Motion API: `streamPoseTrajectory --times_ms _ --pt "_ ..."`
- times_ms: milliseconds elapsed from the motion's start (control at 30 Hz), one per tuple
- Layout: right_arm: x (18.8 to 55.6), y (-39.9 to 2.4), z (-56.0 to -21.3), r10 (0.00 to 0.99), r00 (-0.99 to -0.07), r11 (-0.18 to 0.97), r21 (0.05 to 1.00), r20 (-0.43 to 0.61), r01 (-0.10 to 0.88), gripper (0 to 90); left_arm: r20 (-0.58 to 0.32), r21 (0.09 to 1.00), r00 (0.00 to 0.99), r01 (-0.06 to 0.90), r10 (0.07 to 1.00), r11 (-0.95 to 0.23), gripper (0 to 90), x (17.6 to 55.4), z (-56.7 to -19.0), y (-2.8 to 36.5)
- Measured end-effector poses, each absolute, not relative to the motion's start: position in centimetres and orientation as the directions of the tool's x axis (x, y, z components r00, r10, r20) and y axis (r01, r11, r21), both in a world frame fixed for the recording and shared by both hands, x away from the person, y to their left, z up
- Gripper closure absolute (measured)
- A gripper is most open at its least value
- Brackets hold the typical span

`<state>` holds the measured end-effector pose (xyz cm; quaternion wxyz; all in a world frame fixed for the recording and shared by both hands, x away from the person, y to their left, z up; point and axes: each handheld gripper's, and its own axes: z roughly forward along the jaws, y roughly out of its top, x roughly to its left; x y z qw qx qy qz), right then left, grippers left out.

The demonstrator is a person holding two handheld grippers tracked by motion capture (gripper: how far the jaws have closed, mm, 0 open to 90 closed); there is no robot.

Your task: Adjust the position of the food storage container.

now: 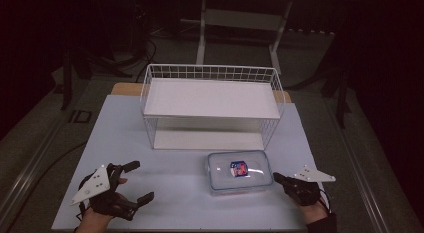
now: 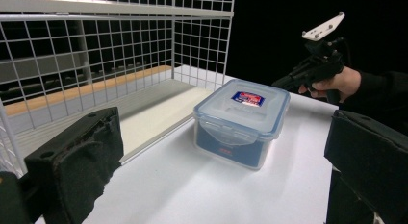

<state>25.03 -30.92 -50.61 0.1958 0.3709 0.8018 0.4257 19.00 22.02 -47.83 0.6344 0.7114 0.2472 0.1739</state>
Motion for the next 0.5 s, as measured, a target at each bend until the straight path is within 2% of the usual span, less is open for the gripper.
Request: streamPoseTrajectory --times_ms 300,500 --pt "24.8 -28.5 -50.4 0.701 -0.713 0.403 0.824 0.002 0.399 90.0 -0.064 0.988 0.82 0.132 0.568 -0.079 0.0 19.1 -47.9 21.9" --pt "25.3 -28.5 -50.9 0.715 -0.699 0.404 0.812 0.007 0.421 90.0 -0.067 0.988 0.821 0.134 0.566 -0.077 0.0 19.0 -48.0 21.8"
